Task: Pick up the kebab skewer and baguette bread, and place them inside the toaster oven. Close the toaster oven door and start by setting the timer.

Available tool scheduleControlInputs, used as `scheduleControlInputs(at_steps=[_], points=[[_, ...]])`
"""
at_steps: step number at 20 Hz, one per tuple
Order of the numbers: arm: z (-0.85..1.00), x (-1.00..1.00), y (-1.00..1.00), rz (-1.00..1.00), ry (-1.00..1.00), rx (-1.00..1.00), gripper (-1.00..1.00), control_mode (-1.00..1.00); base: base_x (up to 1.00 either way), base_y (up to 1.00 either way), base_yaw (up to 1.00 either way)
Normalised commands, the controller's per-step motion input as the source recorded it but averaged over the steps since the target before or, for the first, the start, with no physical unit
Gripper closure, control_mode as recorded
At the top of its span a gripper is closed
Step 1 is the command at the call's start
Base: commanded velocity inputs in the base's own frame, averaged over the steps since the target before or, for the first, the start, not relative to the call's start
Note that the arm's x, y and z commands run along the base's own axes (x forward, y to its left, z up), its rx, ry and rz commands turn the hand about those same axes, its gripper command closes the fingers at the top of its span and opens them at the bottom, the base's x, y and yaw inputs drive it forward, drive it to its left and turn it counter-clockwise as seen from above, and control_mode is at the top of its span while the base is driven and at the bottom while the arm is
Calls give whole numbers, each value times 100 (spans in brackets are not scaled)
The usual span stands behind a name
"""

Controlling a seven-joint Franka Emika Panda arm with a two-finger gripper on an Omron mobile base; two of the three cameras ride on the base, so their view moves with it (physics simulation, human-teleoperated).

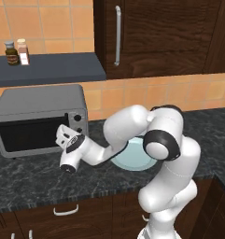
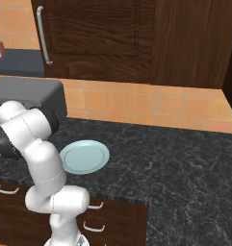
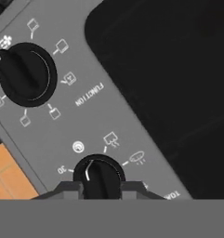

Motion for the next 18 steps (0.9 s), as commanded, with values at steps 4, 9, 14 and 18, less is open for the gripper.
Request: scheduleControlInputs(at_steps=[4,9,14,18], points=[[-41,9,0,-4,0,47,100,-100,0,0,0],[-21,32,0,-7,-4,50,100,-100,0,0,0],[-16,31,0,-11,-8,52,100,-100,0,0,0],[-17,24,0,-13,-11,59,100,-100,0,0,0]])
